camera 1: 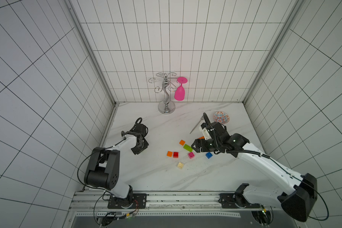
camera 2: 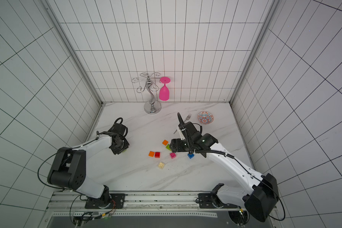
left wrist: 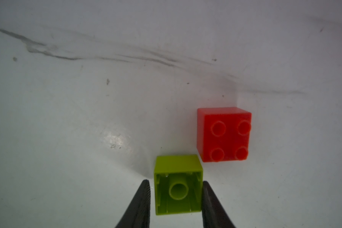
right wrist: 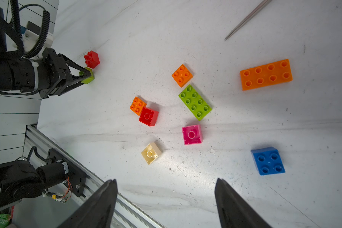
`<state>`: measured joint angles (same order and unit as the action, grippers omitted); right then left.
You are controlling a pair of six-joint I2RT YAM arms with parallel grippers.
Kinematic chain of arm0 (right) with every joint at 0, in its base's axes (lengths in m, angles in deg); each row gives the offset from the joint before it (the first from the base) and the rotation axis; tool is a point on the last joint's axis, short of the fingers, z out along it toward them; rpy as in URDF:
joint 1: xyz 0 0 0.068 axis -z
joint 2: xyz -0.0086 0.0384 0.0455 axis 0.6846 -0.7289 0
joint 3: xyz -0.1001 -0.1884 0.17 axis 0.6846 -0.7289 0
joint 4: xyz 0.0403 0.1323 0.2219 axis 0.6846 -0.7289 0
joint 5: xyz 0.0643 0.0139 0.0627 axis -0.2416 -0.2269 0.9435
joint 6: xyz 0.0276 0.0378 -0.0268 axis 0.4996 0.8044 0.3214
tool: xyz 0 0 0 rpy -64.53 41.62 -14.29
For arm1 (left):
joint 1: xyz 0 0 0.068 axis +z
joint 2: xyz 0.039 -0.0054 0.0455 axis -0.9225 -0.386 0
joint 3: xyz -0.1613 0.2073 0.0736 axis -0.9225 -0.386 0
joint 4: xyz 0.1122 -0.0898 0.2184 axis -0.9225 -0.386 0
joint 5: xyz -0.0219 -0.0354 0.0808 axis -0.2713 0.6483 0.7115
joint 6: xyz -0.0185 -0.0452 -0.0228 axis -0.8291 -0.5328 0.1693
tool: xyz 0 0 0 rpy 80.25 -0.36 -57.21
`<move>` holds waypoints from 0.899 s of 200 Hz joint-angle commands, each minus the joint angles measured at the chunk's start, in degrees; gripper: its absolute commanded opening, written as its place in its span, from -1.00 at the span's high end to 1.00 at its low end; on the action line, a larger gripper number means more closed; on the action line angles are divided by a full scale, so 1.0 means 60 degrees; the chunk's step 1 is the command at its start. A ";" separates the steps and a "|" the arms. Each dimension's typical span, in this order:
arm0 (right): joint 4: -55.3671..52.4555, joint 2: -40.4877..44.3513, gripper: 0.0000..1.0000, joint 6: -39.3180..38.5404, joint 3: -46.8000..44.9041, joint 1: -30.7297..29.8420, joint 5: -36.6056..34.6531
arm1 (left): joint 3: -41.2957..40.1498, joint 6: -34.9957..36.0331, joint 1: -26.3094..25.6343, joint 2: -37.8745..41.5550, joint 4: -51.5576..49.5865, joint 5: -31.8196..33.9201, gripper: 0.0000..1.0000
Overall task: Assemble the letter r with lego
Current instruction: Adjust the lego brick at the center of the board.
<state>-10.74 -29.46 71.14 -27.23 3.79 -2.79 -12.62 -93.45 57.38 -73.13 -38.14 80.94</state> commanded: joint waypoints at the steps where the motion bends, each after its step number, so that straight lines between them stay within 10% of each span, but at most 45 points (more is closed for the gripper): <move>1: -0.0157 0.0281 -0.60 0.0097 0.0097 -0.0064 0.0054 | 0.0318 0.0006 0.0054 -0.0147 -0.0010 0.0145 0.42; 57: 0.0370 0.1036 -0.64 -0.0493 0.0056 -0.0055 -0.0240 | 0.0498 0.0248 0.0040 0.1183 -0.0615 -0.0166 0.66; 115: 0.1797 0.2104 -0.90 -0.2462 -0.0051 -0.0027 0.1430 | 0.0967 0.1291 -0.0096 0.3464 -0.0952 -0.4019 0.86; 180: 0.6723 0.1733 -0.65 -0.4516 -0.0780 -0.0078 0.3388 | 0.2292 0.0670 -0.0618 0.3984 -0.0880 -0.7076 1.00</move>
<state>14.29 -16.81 50.66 -30.01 3.79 11.27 -0.66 -87.03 53.86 -51.88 -45.05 47.61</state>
